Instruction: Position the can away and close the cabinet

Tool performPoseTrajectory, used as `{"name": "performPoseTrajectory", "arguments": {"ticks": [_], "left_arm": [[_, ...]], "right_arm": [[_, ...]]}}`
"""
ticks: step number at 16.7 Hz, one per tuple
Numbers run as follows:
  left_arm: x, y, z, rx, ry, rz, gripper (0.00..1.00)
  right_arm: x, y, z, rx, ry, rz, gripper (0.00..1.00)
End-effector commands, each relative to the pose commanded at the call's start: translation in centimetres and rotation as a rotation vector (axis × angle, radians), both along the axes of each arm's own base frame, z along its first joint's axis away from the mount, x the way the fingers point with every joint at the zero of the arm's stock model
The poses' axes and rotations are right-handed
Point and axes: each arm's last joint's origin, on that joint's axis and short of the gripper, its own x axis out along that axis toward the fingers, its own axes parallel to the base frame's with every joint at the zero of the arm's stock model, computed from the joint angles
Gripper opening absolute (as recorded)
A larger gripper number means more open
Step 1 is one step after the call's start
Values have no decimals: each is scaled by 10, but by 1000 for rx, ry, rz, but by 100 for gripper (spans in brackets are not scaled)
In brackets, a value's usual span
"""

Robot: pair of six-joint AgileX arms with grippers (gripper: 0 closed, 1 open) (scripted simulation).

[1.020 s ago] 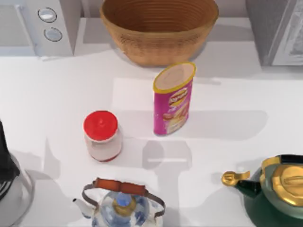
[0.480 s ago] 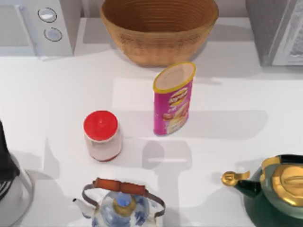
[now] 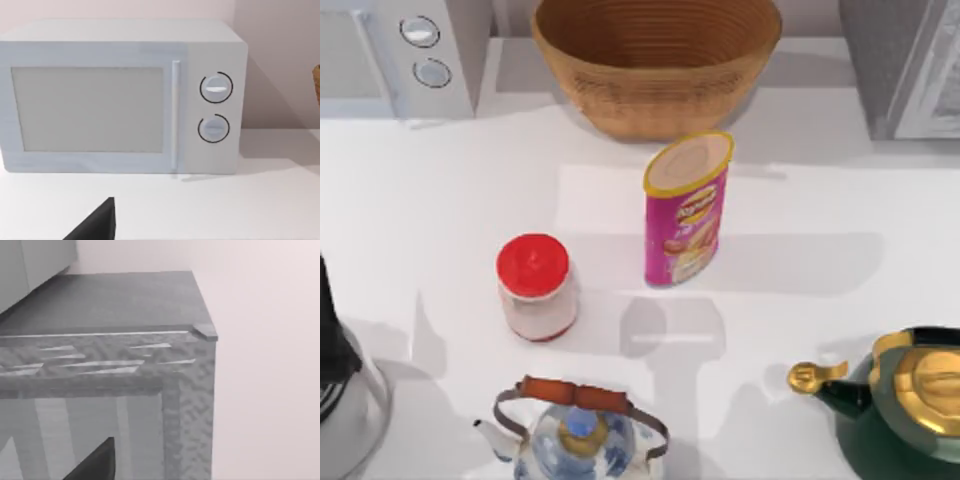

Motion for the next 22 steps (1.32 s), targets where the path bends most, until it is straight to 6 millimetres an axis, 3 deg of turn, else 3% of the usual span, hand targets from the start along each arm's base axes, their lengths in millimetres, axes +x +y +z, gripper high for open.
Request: {"name": "performPoseTrajectory", "arguments": {"ticks": [3, 5, 12, 17, 22], "left_arm": [[0, 0, 0, 0, 0, 0, 100], [0, 0, 0, 0, 0, 0, 100], [0, 0, 0, 0, 0, 0, 100], [0, 0, 0, 0, 0, 0, 100], [0, 0, 0, 0, 0, 0, 100]], "right_arm": [[-13, 26, 40, -18, -10, 1, 100], [-19, 38, 55, -30, -16, 2, 100], [-19, 42, 59, -36, -21, -1, 100], [14, 73, 63, -29, -36, -11, 100], [59, 141, 63, 0, -43, -19, 100]]}}
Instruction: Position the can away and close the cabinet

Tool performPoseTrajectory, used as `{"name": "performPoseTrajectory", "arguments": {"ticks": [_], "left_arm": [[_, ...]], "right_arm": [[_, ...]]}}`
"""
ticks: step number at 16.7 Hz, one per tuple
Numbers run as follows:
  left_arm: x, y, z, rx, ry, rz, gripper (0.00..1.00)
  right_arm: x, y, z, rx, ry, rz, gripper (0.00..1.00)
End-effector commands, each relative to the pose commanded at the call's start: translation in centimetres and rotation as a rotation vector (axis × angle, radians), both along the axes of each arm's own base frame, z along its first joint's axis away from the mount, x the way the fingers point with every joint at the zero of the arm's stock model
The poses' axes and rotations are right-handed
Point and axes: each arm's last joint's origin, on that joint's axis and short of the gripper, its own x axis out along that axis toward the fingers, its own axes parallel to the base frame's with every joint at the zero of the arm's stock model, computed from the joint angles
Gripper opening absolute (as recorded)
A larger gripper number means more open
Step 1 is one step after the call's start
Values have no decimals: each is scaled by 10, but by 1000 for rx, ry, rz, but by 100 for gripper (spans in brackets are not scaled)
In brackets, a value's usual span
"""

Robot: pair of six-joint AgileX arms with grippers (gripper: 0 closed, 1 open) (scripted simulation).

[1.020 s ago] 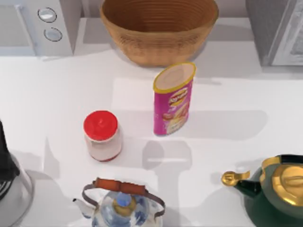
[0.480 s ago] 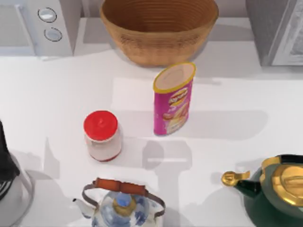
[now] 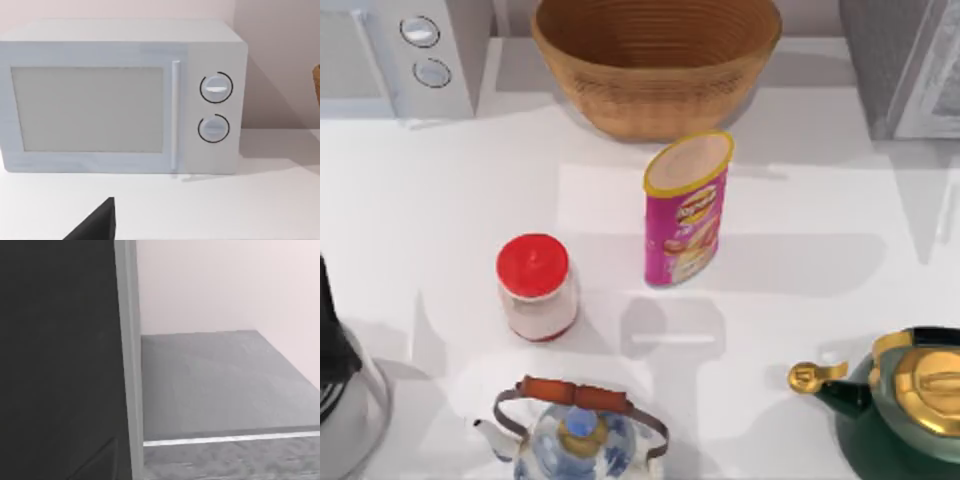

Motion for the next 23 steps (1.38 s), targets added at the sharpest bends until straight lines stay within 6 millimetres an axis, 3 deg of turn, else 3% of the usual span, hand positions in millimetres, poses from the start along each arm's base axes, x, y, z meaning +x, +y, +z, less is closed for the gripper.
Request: {"name": "performPoseTrajectory", "arguments": {"ticks": [5, 8, 11, 15, 18, 19, 23], "left_arm": [[0, 0, 0, 0, 0, 0, 100], [0, 0, 0, 0, 0, 0, 100], [0, 0, 0, 0, 0, 0, 100], [0, 0, 0, 0, 0, 0, 100], [0, 0, 0, 0, 0, 0, 100], [0, 0, 0, 0, 0, 0, 100], [0, 0, 0, 0, 0, 0, 100]], "right_arm": [[21, 94, -3, 8, 13, 17, 100], [16, 144, -3, -4, 21, 24, 100], [4, 179, -4, -21, 24, 22, 100], [-7, 198, -4, -35, 24, 18, 100], [-7, 198, -4, -35, 24, 18, 100], [-14, 189, 2, -37, 5, -19, 100], [6, 189, 4, -34, -1, -20, 100]]}}
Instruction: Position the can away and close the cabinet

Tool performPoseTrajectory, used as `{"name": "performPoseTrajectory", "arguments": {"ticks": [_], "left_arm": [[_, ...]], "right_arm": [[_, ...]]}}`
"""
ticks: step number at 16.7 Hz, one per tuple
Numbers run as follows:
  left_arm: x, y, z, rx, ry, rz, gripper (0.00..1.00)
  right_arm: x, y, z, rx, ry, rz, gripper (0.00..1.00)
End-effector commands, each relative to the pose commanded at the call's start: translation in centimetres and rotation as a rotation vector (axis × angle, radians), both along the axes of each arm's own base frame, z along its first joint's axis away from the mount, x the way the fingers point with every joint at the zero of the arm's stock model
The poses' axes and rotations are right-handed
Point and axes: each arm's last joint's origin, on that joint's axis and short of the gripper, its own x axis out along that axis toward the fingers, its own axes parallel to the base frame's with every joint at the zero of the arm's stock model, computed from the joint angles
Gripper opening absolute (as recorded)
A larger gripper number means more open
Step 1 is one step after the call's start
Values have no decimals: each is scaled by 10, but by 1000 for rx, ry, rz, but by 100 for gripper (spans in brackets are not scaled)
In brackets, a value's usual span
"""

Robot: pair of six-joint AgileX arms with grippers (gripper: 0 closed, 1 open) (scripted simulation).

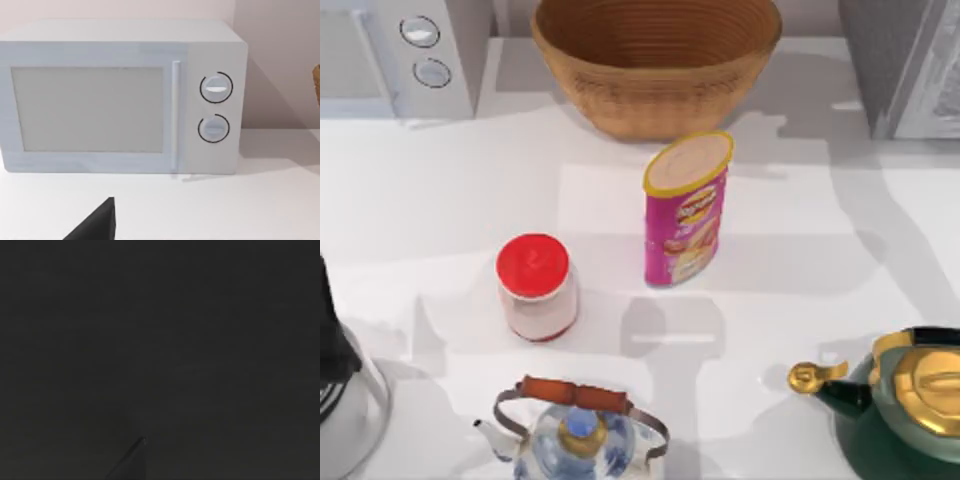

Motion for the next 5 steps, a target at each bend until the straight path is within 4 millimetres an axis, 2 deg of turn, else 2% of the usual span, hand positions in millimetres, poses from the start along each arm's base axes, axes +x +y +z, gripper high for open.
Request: {"name": "performPoseTrajectory", "arguments": {"ticks": [3, 5], "left_arm": [[0, 0, 0, 0, 0, 0, 100], [0, 0, 0, 0, 0, 0, 100]], "right_arm": [[26, 1, -4, -5, 15, -1, 100], [30, -1, -3, -2, 7, 1, 100]]}}
